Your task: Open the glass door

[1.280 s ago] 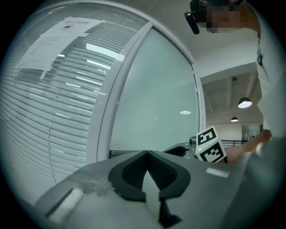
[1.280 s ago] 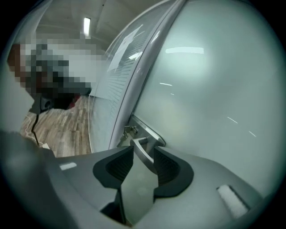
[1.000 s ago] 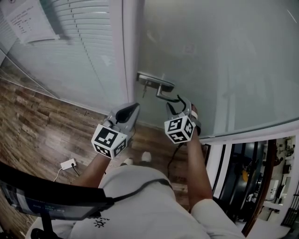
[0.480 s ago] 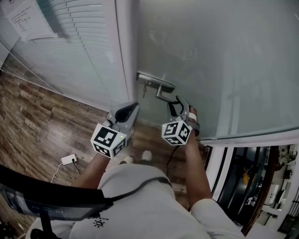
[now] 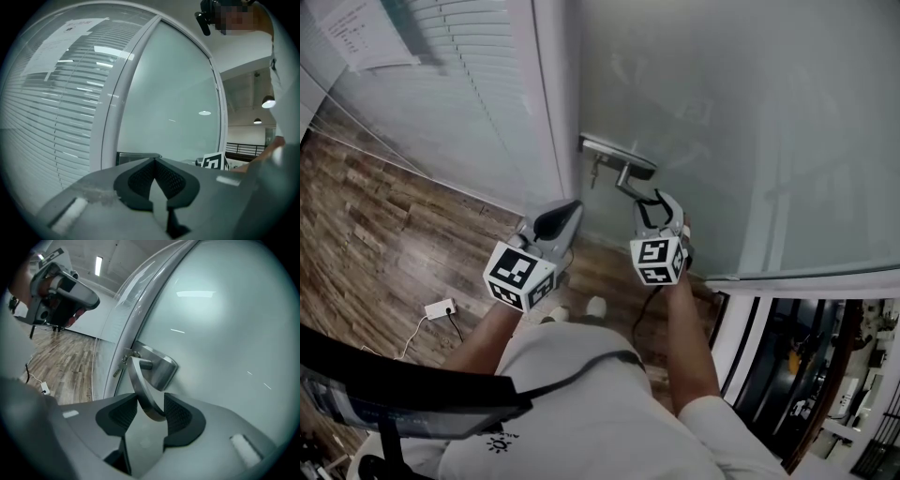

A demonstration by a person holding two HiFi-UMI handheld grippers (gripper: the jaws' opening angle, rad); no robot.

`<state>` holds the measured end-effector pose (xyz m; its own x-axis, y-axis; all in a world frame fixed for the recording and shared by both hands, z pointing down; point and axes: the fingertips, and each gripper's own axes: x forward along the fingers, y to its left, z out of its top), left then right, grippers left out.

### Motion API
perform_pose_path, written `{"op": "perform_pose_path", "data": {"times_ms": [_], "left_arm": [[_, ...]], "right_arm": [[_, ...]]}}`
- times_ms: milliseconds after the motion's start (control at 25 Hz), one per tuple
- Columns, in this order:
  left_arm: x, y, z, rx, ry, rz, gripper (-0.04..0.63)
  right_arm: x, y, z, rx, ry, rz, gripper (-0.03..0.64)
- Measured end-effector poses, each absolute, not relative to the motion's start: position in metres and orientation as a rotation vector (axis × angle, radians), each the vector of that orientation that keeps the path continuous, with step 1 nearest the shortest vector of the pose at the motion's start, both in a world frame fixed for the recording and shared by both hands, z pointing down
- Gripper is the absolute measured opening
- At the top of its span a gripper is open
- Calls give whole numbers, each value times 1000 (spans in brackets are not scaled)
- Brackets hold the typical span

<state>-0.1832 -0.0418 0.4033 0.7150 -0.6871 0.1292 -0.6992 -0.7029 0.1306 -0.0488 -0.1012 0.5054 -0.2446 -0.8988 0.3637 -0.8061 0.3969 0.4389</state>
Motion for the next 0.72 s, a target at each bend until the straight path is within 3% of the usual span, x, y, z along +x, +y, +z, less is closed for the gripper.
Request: {"op": "perform_pose_path", "data": {"times_ms": [720], "left_arm": [[-150,-50,391,2750,-1192,93,2]], "right_arm": [[-44,-124,503,1277,-2109,-283,175]]}}
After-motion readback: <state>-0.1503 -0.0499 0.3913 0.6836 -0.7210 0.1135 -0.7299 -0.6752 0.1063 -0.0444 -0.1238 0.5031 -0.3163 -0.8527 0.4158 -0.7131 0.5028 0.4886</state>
